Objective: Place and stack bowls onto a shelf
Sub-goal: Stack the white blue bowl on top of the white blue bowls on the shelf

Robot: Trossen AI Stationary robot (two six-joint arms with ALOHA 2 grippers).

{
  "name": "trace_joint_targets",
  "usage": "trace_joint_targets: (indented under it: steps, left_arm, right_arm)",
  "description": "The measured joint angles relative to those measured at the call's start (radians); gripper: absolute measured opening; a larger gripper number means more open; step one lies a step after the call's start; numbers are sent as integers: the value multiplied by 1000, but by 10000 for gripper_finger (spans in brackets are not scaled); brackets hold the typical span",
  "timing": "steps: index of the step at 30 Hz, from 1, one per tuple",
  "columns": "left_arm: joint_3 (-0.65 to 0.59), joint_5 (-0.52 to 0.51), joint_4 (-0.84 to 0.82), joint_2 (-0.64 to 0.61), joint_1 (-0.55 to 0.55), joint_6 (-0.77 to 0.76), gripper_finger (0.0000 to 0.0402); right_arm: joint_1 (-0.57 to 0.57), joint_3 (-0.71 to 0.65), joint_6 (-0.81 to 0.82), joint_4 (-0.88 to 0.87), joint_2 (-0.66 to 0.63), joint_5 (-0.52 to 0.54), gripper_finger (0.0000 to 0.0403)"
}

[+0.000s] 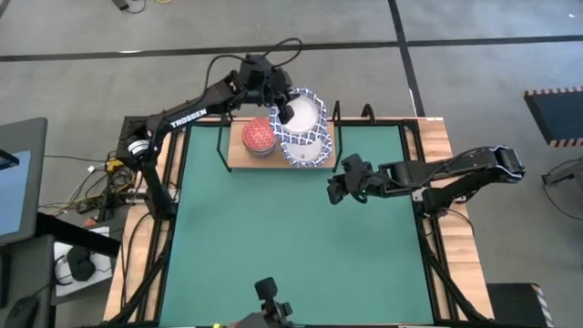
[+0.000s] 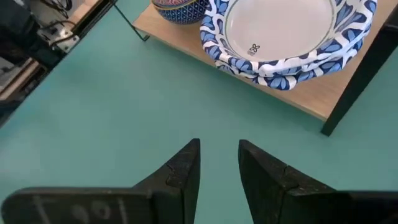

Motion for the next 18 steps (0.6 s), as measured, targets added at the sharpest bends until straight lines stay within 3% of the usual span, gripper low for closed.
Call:
trace_joint_targets:
  steps: [7, 14, 18]
  left_arm:
    - [0, 107, 49, 86, 12, 27, 0]
    - [0, 112, 46, 127, 17, 90, 0]
    - [0, 151, 43, 132, 24, 53, 0]
  right_arm:
    - [0, 0, 45, 18, 0, 1, 136]
    - [2, 0, 89, 28, 0, 2, 136]
    - [2, 0, 101, 41, 0, 2, 136]
